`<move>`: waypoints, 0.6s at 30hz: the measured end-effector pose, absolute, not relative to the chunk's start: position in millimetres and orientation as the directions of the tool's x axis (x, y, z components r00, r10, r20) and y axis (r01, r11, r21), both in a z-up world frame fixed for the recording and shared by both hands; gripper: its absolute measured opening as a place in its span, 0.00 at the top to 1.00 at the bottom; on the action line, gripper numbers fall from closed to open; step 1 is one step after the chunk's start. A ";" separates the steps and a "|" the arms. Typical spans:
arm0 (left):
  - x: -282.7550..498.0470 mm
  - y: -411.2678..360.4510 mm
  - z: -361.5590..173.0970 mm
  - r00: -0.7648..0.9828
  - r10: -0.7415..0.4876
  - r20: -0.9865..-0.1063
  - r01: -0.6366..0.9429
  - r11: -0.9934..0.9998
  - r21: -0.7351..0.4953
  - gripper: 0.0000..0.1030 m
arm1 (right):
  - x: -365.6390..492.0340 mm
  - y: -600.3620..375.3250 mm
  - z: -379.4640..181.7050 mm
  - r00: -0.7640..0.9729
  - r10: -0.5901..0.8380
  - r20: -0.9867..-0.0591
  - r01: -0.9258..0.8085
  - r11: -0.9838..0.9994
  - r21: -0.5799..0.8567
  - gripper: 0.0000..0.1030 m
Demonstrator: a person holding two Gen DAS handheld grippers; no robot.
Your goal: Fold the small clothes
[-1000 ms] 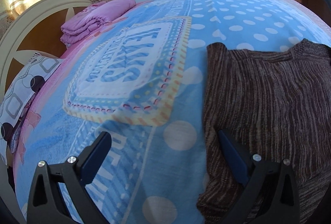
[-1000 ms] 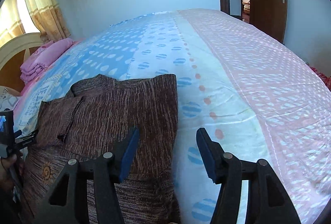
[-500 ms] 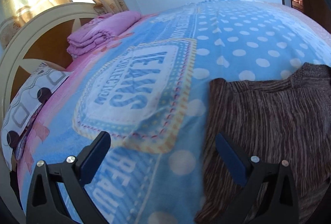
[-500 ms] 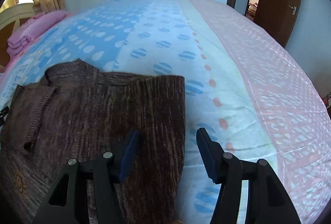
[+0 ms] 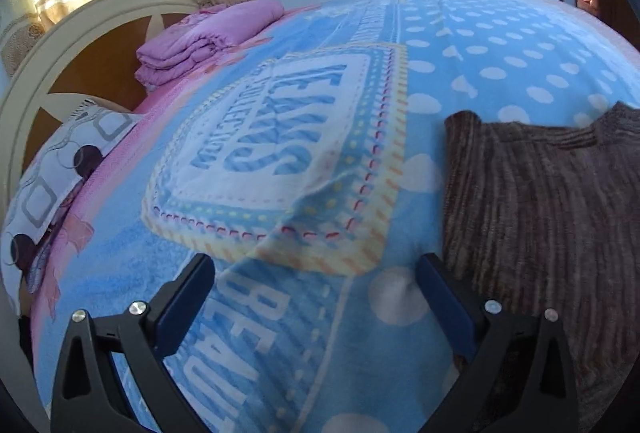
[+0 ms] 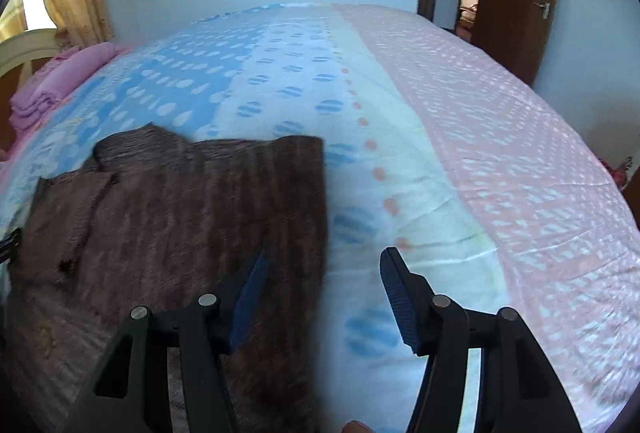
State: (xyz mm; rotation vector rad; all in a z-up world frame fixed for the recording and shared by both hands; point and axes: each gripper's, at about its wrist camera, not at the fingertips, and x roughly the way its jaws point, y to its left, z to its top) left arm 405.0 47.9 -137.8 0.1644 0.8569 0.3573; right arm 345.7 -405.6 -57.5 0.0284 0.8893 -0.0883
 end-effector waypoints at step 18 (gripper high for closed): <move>378.2 34.5 -144.4 0.611 0.285 -0.739 -0.192 0.959 0.211 0.00 | 320.5 -433.7 -79.6 0.605 -0.133 -0.785 0.160 0.986 -0.043 0.38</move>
